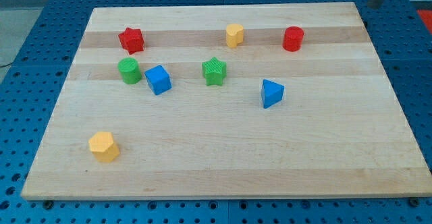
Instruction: Move your arm towards red circle
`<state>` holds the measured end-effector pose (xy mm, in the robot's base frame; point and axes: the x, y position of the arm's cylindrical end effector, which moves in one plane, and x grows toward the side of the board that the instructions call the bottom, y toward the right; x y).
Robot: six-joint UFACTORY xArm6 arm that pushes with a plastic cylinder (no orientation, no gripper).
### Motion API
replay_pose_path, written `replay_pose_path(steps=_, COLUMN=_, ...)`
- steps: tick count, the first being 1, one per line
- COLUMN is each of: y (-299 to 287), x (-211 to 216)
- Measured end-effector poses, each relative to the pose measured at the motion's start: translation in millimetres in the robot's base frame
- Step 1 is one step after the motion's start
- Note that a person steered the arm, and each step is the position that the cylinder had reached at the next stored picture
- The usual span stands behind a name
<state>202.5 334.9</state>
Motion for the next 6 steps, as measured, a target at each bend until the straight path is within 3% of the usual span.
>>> replay_pose_path(steps=1, y=0.0, x=0.0)
replay_pose_path(steps=2, y=-0.4, x=25.7)
replay_pose_path(steps=3, y=-23.8, x=77.8)
replay_pose_path(steps=6, y=-46.7, x=102.5)
